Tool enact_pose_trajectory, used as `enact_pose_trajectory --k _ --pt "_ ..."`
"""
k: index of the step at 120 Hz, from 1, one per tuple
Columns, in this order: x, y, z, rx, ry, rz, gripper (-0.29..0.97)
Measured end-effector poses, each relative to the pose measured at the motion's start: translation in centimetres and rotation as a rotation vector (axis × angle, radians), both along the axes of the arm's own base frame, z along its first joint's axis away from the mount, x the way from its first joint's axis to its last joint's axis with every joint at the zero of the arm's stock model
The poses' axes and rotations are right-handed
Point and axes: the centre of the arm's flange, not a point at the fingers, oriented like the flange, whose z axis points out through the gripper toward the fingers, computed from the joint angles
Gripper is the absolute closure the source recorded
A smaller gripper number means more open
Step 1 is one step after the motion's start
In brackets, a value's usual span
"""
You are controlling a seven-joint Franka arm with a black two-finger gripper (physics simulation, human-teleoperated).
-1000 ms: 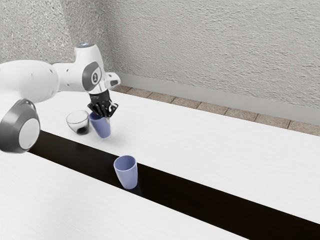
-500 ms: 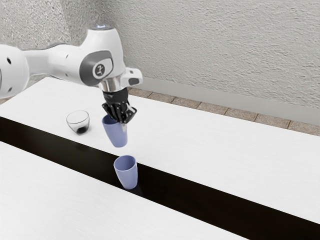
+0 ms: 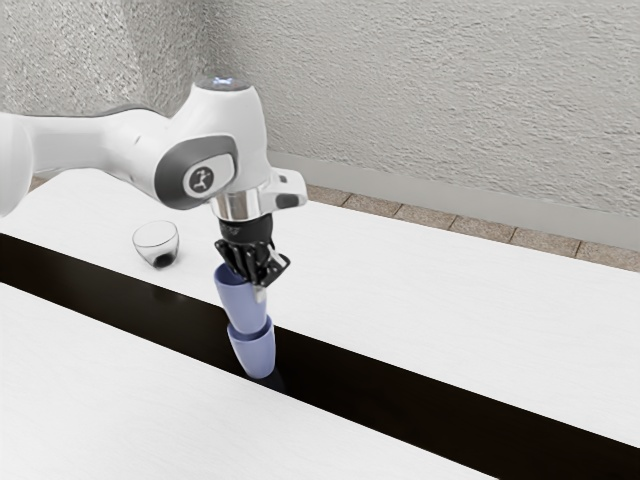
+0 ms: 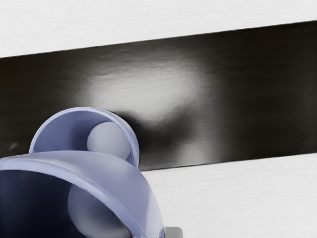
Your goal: Place the left cup onto the right cup
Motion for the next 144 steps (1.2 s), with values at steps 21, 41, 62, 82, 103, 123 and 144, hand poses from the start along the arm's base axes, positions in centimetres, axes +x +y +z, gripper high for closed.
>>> enact_pose_trajectory --k 21,41,62,82,103,123,144 --pt "0.4 0.2 -0.7 0.003 -0.001 0.034 0.78" --pt "0.8 1.0 -1.1 0.005 -0.004 0.073 0.78" --pt "1.3 2.0 -2.2 0.007 0.001 0.111 0.78" --pt "1.8 3.5 -2.8 0.005 -0.003 0.153 0.78" --pt "2.3 4.5 -2.4 0.001 -0.021 0.184 0.78" --pt "2.3 3.4 -2.2 0.001 -0.031 0.173 0.78" --pt "2.1 1.2 -2.9 0.001 -0.029 0.143 0.78"
